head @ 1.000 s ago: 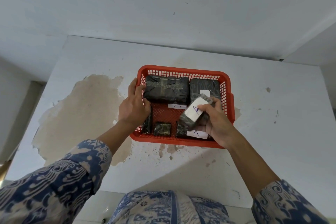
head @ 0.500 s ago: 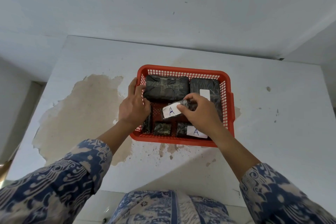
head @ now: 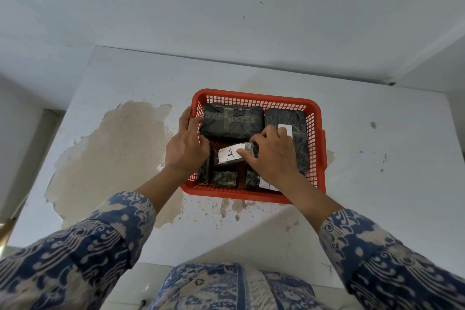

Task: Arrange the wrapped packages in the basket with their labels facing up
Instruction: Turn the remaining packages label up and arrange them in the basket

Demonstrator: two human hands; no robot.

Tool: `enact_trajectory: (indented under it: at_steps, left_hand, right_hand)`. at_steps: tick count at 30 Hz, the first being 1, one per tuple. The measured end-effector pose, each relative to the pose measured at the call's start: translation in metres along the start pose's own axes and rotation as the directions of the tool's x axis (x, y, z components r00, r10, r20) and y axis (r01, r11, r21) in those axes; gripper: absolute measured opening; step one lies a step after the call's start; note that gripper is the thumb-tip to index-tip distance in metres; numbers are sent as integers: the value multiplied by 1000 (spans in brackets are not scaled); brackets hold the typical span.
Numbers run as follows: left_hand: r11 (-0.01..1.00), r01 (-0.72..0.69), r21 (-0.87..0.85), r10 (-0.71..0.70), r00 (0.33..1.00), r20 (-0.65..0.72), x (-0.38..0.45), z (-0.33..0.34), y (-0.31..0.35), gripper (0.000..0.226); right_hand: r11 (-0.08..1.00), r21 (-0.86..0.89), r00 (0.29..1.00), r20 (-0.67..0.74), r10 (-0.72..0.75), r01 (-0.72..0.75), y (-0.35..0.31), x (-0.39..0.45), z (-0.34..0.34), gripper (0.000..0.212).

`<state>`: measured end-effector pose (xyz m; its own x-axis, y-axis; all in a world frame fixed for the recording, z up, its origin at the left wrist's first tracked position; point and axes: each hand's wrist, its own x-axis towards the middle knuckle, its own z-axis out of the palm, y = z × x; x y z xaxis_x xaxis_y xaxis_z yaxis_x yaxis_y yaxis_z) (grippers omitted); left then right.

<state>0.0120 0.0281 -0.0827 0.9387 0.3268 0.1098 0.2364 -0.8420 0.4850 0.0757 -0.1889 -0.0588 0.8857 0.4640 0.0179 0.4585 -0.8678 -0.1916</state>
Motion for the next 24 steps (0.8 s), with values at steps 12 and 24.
enact_trajectory:
  at_steps: [12, 24]
  left_hand:
    - [1000, -3, -2, 3, 1000, 13, 1, 0, -1, 45]
    - [1000, -5, -18, 5, 1000, 6, 1, -1, 0, 42]
  right_hand:
    - [961, -42, 946, 194, -261, 274, 0, -5, 2, 60]
    - [933, -224, 934, 284, -215, 283, -3, 1, -1, 52]
